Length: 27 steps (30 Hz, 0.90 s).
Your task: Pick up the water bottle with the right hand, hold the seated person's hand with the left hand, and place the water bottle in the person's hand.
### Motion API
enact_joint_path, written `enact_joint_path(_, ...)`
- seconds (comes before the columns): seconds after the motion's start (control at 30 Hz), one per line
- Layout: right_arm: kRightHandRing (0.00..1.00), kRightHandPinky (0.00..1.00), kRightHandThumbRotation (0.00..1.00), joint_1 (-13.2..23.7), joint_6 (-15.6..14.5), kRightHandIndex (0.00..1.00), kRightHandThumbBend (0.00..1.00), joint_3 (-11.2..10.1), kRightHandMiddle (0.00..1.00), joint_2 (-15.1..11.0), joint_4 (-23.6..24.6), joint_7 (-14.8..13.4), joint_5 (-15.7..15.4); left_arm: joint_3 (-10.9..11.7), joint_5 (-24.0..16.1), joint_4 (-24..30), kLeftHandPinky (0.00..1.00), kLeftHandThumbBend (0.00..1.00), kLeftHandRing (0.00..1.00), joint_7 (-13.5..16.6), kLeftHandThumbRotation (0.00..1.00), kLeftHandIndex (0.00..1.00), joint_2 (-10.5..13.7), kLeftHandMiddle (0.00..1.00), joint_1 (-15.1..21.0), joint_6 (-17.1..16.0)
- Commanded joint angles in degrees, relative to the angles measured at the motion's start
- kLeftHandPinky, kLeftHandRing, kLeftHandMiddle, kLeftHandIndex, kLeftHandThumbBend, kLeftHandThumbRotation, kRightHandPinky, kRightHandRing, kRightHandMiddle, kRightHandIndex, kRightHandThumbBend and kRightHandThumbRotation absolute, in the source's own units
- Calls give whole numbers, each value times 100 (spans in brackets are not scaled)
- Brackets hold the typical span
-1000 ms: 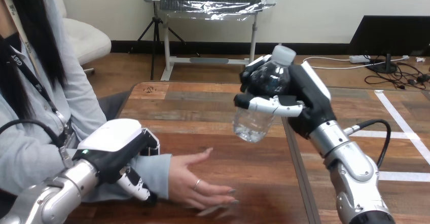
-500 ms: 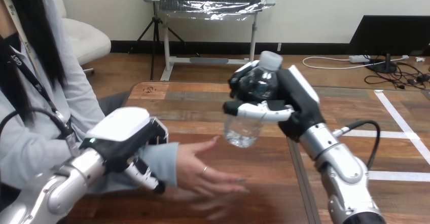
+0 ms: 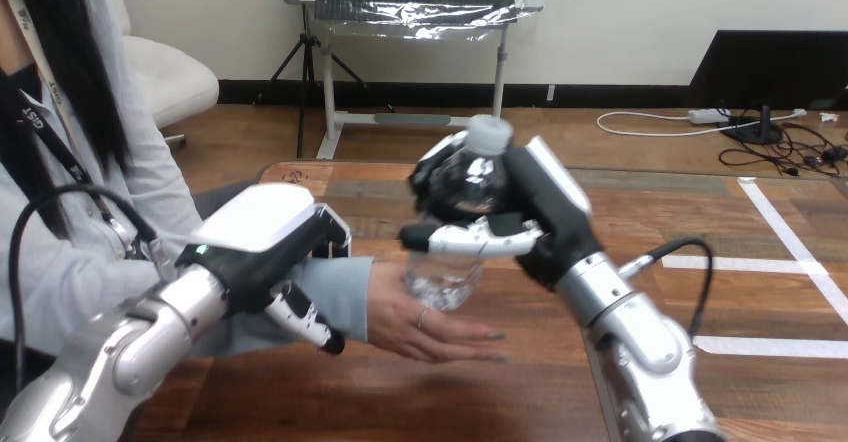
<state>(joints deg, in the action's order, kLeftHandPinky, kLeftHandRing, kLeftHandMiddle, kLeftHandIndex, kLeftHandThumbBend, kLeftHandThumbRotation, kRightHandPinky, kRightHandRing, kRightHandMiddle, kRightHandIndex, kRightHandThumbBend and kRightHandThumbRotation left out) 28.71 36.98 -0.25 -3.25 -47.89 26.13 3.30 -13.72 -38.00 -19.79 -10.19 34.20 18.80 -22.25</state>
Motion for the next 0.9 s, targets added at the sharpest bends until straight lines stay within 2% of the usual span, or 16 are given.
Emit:
enact_joint_path(0.0,32,27,0,31,287,44,85,117,39,175,459,-9,30,61,175,458,20,92,26,-57,3,33,-117,33,706,10)
enact_joint_path(0.4,30,26,0,-355,344,44,84,310,37,373,767,153,123,169,297,969,20,91,25,-475,4,33,-150,33,761,244)
enact_joint_path(0.87,30,26,0,-711,321,44,83,489,37,522,1098,268,236,258,354,1105,20,91,26,-548,4,34,-131,34,770,247)
